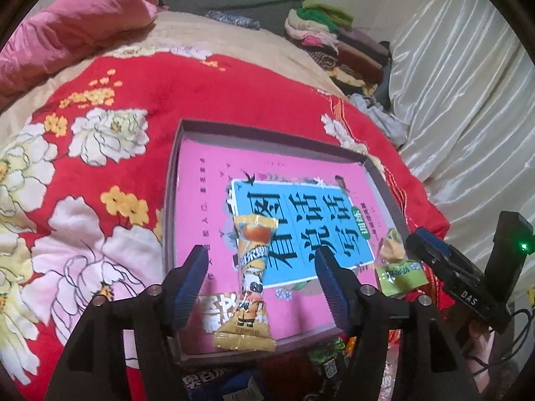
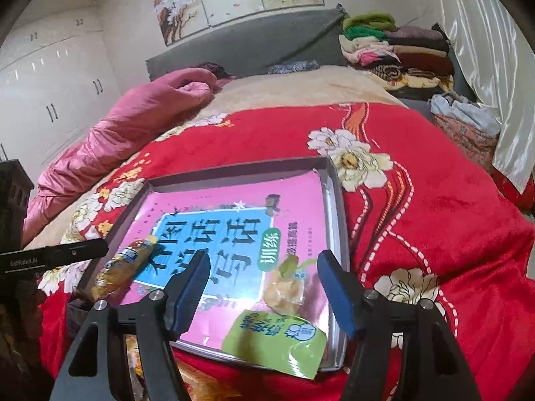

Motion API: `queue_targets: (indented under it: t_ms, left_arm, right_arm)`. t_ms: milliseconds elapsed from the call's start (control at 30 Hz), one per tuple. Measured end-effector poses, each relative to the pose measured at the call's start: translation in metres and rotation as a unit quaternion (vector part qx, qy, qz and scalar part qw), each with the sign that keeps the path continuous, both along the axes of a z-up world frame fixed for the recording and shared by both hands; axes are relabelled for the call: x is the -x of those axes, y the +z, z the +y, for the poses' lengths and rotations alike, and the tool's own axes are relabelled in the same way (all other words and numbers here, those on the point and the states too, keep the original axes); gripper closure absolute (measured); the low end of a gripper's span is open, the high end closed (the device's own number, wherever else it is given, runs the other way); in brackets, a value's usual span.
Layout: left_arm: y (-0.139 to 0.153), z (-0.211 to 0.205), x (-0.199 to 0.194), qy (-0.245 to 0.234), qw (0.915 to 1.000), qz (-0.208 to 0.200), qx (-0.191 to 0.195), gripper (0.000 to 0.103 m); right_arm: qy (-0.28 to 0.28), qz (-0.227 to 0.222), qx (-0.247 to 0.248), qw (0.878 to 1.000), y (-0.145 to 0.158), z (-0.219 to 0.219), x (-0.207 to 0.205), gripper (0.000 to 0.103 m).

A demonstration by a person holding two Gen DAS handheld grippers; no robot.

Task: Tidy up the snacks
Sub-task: 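Open the left gripper over the tray while the right gripper releases the green packet, then grasp the blue biscuit pack with the left gripper while the right grasps a clear pastry bag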

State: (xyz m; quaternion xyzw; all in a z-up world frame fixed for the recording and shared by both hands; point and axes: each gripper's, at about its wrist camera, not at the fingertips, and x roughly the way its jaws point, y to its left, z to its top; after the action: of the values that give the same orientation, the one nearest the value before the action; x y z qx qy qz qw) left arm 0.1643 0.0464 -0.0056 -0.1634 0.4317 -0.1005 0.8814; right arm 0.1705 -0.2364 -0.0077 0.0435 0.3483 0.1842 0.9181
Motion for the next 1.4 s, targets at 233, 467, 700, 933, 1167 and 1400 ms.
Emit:
queue_targets:
  t_ms: [233, 467, 700, 933, 1167, 1400]
  left_arm:
    - [0.009, 0.003, 0.004, 0.004, 0.9999, -0.011, -0.005, 0.026]
    - [0.014, 0.010, 0.009, 0.009, 0.9999, -0.013, -0.006, 0.024]
    - [0.012, 0.017, 0.013, 0.015, 0.9997, -0.003, -0.019, 0.024]
    - [0.010, 0.026, 0.024, 0.028, 0.9992, 0.002, -0.027, 0.024]
    - [0.015, 0.024, 0.038, 0.027, 0.9995, -0.003, -0.019, 0.023]
    - [0.016, 0.013, 0.049, 0.008, 0.9997, -0.004, -0.021, 0.022]
  right_arm:
    - [0.007, -0.014, -0.011, 1.000, 0.008, 0.000, 0.005, 0.030]
    - [0.011, -0.023, -0.020, 0.999, 0.015, -0.003, 0.011, 0.029]
    - [0.016, -0.025, -0.013, 0.999, 0.016, 0.000, 0.013, 0.028]
    - [0.026, -0.035, -0.015, 0.999, 0.021, 0.001, 0.020, 0.027]
    - [0.043, -0.043, -0.028, 0.998, 0.027, 0.005, 0.033, 0.022]
    - [0.056, -0.042, -0.029, 0.997, 0.030, 0.012, 0.043, 0.022]
